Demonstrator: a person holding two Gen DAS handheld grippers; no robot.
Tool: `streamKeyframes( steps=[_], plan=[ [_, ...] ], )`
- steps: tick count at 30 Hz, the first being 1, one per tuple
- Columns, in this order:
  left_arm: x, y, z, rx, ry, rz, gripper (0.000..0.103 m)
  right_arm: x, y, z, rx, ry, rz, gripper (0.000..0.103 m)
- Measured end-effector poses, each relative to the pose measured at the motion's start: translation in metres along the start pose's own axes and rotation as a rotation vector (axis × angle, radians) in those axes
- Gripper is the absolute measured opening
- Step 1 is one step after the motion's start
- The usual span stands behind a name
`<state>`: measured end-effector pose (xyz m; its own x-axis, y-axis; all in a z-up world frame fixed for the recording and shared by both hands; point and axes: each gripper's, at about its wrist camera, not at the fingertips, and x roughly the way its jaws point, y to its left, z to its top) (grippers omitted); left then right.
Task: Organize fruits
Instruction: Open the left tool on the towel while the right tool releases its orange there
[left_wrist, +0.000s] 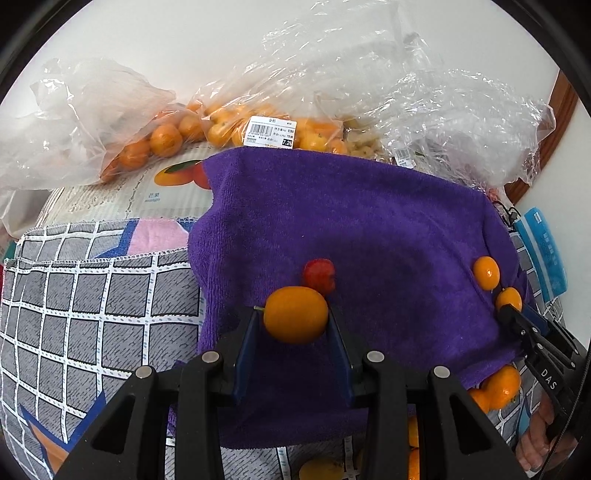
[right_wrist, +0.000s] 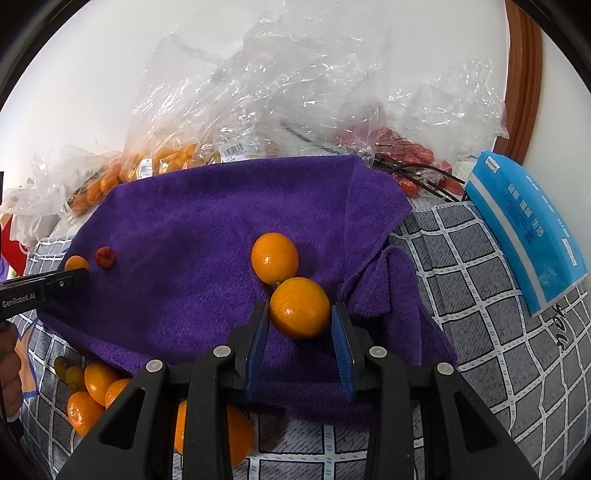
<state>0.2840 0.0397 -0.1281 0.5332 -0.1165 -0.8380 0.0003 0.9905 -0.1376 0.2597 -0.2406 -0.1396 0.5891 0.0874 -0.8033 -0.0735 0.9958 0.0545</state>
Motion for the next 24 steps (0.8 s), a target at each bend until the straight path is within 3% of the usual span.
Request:
streamKeyframes(
  steps=[4,9,19,24],
  plan=[
    [-0.001,-0.001,0.0,0.002,0.014,-0.002,0.036,-0.009,0.005,0.001,-0.02,-0.022,-0.012,0.04],
    [-0.01,-0.002,-0.001,-0.009,0.025,-0.027,0.039,-0.029,0.014,0.002,-0.055,-0.073,-0.015,0.06],
    [-0.05,-0.005,-0.007,-0.007,-0.043,-0.035,0.042,-0.071,0.028,0.0,-0.049,-0.123,-0.058,0.075],
    [-0.072,-0.007,-0.017,0.01,-0.094,-0.009,0.042,-0.086,0.025,-0.004,-0.006,-0.124,-0.068,0.077]
  ],
)
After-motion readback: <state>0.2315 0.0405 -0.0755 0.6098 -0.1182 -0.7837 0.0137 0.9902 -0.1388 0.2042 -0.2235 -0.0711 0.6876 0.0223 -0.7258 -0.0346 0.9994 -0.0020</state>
